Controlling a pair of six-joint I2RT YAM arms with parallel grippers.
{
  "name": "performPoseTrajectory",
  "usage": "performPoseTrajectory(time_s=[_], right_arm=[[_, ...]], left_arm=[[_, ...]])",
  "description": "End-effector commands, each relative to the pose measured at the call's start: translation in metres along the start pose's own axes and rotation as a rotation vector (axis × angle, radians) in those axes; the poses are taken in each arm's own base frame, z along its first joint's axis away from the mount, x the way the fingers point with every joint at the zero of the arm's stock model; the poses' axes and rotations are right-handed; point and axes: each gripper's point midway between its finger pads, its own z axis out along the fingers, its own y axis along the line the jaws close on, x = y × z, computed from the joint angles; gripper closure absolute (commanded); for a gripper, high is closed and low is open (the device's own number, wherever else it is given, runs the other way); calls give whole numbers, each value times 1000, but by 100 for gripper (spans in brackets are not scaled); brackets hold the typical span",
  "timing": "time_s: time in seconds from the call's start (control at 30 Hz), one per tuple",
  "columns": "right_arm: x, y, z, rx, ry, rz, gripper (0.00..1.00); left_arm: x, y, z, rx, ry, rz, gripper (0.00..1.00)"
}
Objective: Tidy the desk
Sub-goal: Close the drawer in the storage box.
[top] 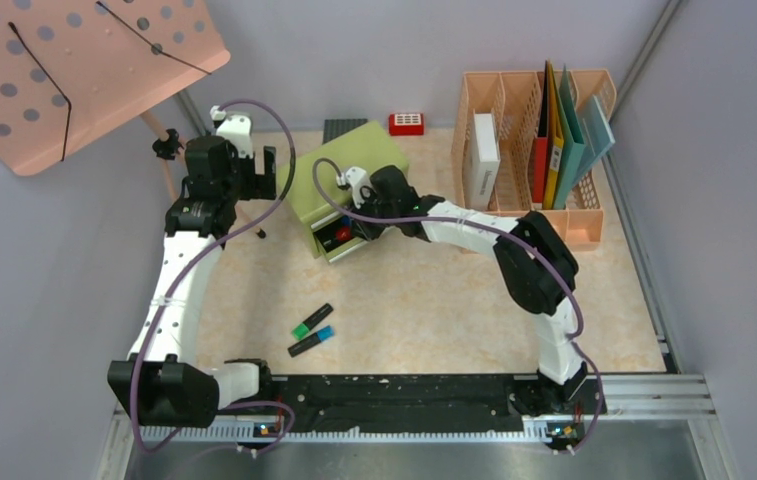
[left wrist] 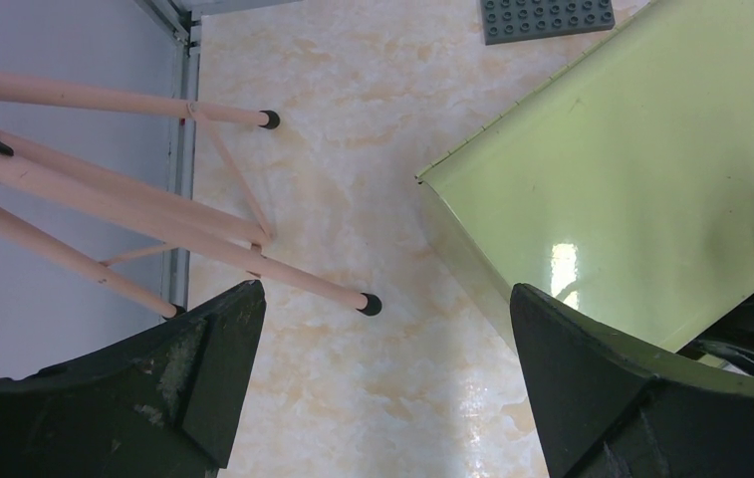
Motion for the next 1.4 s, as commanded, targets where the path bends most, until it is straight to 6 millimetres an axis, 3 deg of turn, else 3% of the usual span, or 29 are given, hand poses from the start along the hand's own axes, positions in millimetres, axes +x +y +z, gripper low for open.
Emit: performPoseTrajectory(time_s=[0.0,0.1,0.27,0.7,0.87,0.97,1.37], right_arm=[[-57,5,-33,8,-123,-30,80],[-65,9,-51,0,-140,-41,79],[-57,18,-72,-26,-114,-75,78],[26,11,-92,-17,9,-178,76],[48,3,-86,-27,56,-163,76],[49,-6,-76,-8,53,-155,77],[23,-42,-22,53,-12,-115,78]], left_arm=[[-19,3,-5,-4,-75,2,1],[-22,2,-2,3,-72,1,1],[-31,-6,10,45,-72,-26,1],[-51,-39,81,194,-75,-199,1],[-61,-55,118,275,-78,-237,1],[-57,-65,134,323,-37,-274,1],[-30,-91,153,414,47,-336,2]])
